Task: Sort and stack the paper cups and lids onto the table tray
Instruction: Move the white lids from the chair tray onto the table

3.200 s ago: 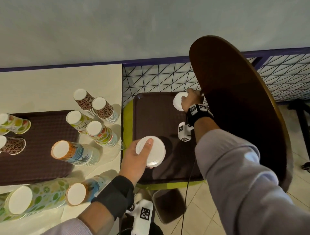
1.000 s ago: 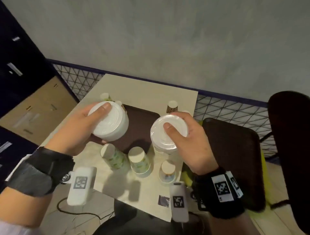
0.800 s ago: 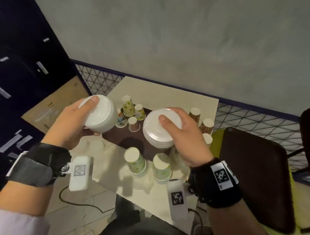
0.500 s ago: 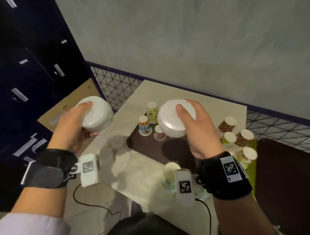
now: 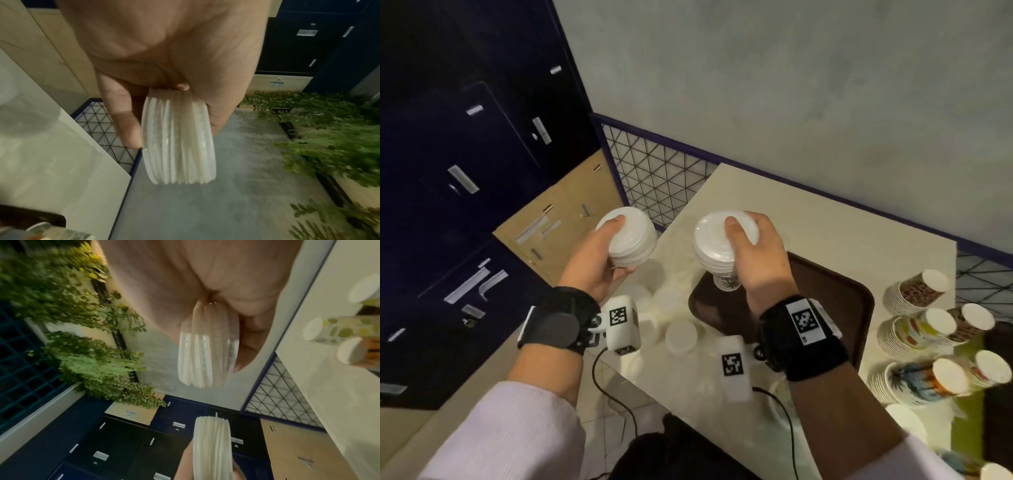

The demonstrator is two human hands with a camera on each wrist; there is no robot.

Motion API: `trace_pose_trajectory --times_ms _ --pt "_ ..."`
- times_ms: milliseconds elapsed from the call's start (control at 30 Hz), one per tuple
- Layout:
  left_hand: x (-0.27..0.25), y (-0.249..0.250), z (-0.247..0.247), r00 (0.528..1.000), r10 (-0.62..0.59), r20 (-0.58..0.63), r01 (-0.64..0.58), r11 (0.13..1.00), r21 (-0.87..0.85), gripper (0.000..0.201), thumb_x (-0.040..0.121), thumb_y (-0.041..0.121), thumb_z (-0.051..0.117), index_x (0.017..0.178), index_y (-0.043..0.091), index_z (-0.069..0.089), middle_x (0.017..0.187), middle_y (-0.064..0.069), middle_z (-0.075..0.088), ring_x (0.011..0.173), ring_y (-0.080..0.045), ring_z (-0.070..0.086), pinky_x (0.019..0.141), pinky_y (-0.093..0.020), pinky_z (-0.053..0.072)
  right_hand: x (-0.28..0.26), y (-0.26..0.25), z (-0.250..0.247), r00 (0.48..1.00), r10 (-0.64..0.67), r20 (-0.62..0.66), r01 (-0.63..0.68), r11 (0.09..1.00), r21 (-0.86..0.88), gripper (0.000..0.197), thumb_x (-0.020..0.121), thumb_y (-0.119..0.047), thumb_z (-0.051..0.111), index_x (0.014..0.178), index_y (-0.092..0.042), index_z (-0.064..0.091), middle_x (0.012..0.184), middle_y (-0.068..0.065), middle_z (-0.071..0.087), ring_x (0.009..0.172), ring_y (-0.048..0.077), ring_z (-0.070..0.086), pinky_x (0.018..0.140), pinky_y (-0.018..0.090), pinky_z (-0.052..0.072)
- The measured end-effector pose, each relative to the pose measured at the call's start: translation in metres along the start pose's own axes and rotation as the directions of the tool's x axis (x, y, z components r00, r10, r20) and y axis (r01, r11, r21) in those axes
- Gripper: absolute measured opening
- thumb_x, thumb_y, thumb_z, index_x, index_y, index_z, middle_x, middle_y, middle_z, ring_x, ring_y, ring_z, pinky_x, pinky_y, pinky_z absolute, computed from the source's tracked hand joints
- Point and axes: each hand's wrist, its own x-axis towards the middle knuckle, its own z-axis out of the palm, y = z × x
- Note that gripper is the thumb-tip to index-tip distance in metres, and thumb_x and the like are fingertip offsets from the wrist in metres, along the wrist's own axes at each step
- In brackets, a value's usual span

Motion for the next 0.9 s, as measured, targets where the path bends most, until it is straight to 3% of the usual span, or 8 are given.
trace_pose_trajectory --times_ms 167,267,333,433,533,633,767,900 --pt "0.038 -0.013 -0.004 0.997 -0.068 -0.025 0.066 0.993 -0.098 0.045 0.097 0.047 0.067 0.133 0.021 0.059 0.099 -0.001 0.071 0.074 -0.014 0.067 0.054 -0.024 0.056 0.022 0.009 0.027 0.984 0.176 0.002 -0.175 0.980 0.099 0.022 0.095 -0.030 0.062 0.116 -0.030 0.059 0.111 -0.004 0.064 0.109 0.024 0.063 0.099 0.052 0.054" --pt "0.067 -0.030 -0.009 0.994 -0.113 -0.011 0.111 0.988 -0.111 0.053 0.098 0.050 0.065 0.141 0.022 0.054 0.124 -0.010 0.068 0.083 -0.017 0.067 0.051 -0.023 0.058 0.030 0.018 0.044 0.976 0.218 0.012 -0.218 0.965 0.149 0.016 0.091 -0.027 0.061 0.107 -0.031 0.062 0.107 -0.002 0.065 0.108 0.026 0.064 0.096 0.052 0.056" --pt "0.086 -0.042 -0.010 0.988 -0.155 0.010 0.155 0.982 -0.104 0.058 0.098 0.051 0.063 0.146 0.021 0.050 0.148 -0.018 0.058 0.079 -0.018 0.064 0.067 -0.027 0.064 0.039 0.029 0.055 0.985 0.170 0.000 -0.170 0.982 0.080 0.029 0.082 -0.035 0.063 0.111 -0.029 0.064 0.108 -0.006 0.064 0.106 0.021 0.064 0.094 0.054 0.057" --pt "0.113 -0.061 -0.015 0.974 -0.227 -0.028 0.224 0.971 -0.086 0.058 0.098 0.049 0.066 0.145 0.018 0.051 0.145 -0.016 0.059 0.085 -0.020 0.064 0.064 -0.029 0.062 0.055 0.044 0.073 0.975 0.220 0.027 -0.220 0.975 -0.007 0.040 0.079 -0.032 0.065 0.118 -0.031 0.056 0.116 0.002 0.065 0.106 0.027 0.066 0.092 0.053 0.057" --pt "0.144 -0.076 -0.023 0.976 -0.216 -0.028 0.218 0.972 0.082 0.050 0.096 0.045 0.070 0.137 0.020 0.057 0.134 -0.014 0.064 0.107 -0.028 0.065 0.067 -0.035 0.058 0.075 0.064 0.094 0.963 0.270 -0.015 -0.271 0.960 -0.074 0.042 0.080 -0.026 0.067 0.120 -0.031 0.053 0.106 -0.004 0.061 0.103 0.028 0.063 0.091 0.053 0.058" --pt "0.172 -0.080 -0.029 0.977 -0.212 0.018 0.199 0.942 0.271 0.053 0.095 0.048 0.071 0.137 0.021 0.055 0.135 -0.010 0.062 0.113 -0.031 0.064 0.071 -0.037 0.058 0.095 0.085 0.110 0.948 0.316 -0.035 -0.318 0.940 -0.122 0.051 0.080 -0.027 0.067 0.128 -0.028 0.050 0.117 0.004 0.059 0.103 0.029 0.059 0.092 0.052 0.057" --pt "0.207 -0.083 -0.030 0.977 -0.193 0.092 0.138 0.898 0.418 0.052 0.096 0.049 0.070 0.137 0.018 0.059 0.131 -0.008 0.066 0.113 -0.028 0.066 0.059 -0.025 0.059 0.121 0.121 0.121 0.938 0.340 -0.075 -0.348 0.920 -0.183 0.051 0.090 -0.016 0.067 0.136 -0.022 0.045 0.114 0.006 0.057 0.097 0.024 0.057 0.080 0.032 0.051" --pt "0.235 -0.093 -0.031 0.967 -0.214 0.140 0.111 0.843 0.526 0.050 0.098 0.048 0.067 0.136 0.016 0.059 0.129 -0.011 0.066 0.107 -0.029 0.064 0.052 -0.020 0.055 0.140 0.153 0.132 0.925 0.364 -0.107 -0.380 0.890 -0.253 0.055 0.089 -0.012 0.067 0.137 -0.021 0.043 0.120 0.008 0.057 0.103 0.026 0.057 0.093 0.039 0.053"
